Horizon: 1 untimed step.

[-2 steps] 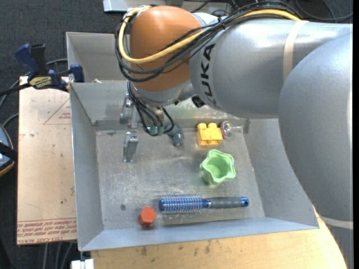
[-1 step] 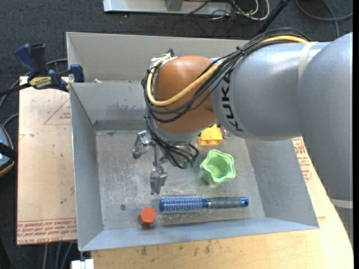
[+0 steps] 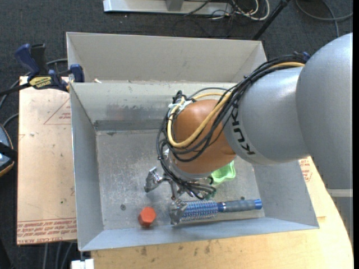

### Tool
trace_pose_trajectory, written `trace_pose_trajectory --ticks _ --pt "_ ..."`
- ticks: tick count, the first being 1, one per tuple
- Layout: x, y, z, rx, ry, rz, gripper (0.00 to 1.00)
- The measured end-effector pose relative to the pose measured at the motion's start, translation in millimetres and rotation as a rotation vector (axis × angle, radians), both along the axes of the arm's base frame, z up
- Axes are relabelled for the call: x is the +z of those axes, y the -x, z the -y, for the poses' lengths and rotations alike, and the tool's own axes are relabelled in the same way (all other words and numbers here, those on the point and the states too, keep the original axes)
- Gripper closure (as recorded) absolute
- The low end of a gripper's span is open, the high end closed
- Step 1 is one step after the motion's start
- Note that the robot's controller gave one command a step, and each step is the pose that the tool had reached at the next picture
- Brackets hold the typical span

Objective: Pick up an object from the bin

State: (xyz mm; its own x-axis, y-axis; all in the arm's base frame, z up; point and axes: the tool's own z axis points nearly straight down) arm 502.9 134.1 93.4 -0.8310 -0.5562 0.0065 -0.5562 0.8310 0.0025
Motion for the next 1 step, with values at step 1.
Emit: trace_pose_trajectory --ticks 1 --pt "-1.4 -9.7 89.2 0.12 0.001 0.006 0.0"
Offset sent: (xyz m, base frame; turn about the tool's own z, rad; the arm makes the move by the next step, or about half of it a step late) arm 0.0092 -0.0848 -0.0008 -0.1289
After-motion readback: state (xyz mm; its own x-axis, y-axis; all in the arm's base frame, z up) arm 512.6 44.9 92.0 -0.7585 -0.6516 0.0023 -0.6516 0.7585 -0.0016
